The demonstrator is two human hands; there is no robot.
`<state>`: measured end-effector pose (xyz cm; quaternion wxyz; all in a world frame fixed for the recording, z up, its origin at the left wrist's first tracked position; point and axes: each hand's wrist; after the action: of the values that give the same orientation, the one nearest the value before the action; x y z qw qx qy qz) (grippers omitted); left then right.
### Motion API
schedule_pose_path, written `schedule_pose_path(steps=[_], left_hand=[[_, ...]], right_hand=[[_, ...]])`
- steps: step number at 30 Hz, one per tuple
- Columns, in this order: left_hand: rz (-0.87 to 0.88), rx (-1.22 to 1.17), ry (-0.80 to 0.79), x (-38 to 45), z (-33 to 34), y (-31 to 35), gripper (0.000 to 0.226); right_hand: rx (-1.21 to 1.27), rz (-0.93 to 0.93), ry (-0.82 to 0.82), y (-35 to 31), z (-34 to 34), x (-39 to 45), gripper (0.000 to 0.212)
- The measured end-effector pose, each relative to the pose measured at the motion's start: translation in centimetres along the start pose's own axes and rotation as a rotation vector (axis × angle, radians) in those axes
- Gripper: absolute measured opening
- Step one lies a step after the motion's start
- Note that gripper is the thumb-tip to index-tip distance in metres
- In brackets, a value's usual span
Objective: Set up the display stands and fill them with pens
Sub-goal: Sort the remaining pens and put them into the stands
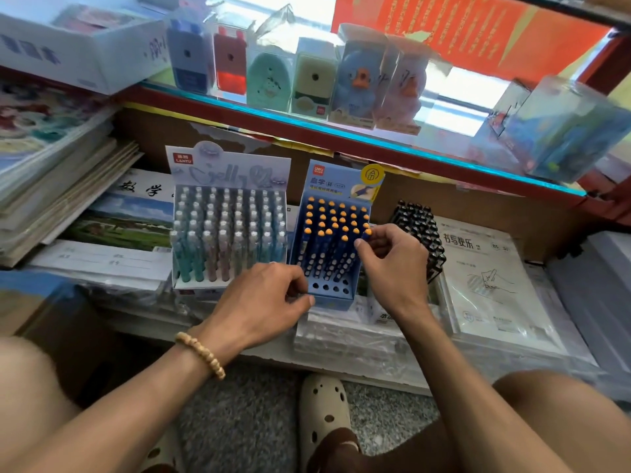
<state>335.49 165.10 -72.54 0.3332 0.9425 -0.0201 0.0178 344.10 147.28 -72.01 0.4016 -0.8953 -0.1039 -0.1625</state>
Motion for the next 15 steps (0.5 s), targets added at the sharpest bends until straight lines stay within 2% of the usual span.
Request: schedule_pose_path(steps=[7, 12, 15], left_hand=[[0.033, 0.169, -0.042, -0.7, 0.0, -0.3, 0.023], [0.017, 0.174, -0.098, -1.1, -0.1, -0.6, 0.024], [0.002, 0.145, -0.125, -1.4, -0.4, -0.7, 0.025]], right_hand=[[-0.075, 0.002, -0.073, -0.1, 1.0, 0.9, 0.007], [-0.077, 0.01, -0.083, 0.3, 0.9, 1.0, 0.007], [-0.103, 0.012, -0.177, 0.5, 0.8, 0.6, 0.004]])
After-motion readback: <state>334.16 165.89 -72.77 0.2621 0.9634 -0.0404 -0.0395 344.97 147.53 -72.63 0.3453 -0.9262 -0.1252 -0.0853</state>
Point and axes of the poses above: each hand's wrist, its own x-axis towards the middle knuckle, its own z-axis out of the palm, y = z × x, and after that the axes turned 2 degrees about -x, right-handed
